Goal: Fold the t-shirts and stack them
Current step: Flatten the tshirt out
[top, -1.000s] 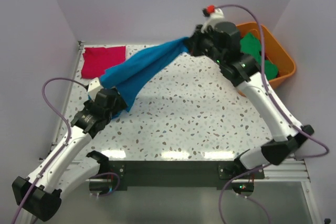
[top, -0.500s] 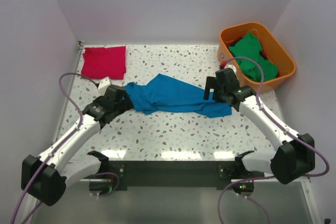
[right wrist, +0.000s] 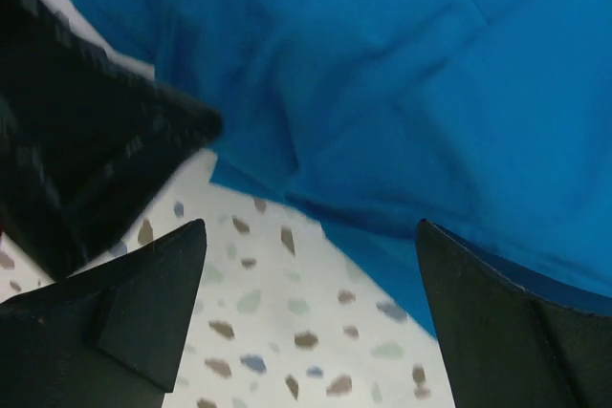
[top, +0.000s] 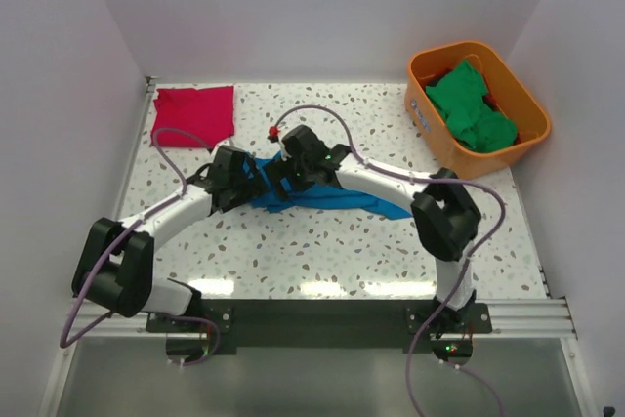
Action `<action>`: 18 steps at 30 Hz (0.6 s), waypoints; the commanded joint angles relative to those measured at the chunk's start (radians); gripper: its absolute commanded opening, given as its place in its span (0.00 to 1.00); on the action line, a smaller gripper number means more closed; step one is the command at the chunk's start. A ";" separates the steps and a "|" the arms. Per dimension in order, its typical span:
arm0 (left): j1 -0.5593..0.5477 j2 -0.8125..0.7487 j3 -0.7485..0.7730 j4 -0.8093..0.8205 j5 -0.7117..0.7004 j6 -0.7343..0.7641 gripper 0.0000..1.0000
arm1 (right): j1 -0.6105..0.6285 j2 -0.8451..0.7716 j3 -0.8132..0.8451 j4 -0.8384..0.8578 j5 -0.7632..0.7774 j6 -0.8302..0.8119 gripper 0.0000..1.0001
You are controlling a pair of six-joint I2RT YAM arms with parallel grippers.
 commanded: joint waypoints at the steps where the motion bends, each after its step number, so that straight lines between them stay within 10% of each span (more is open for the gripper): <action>1: 0.005 0.024 0.041 0.091 0.058 0.007 0.88 | -0.012 0.127 0.156 -0.012 -0.087 -0.050 0.93; 8: 0.010 0.083 0.013 0.105 0.057 -0.005 0.82 | -0.009 0.271 0.233 0.038 0.009 -0.066 0.82; 18: 0.010 0.098 -0.008 0.140 0.090 -0.014 0.37 | -0.009 0.131 0.051 0.112 0.061 -0.006 0.24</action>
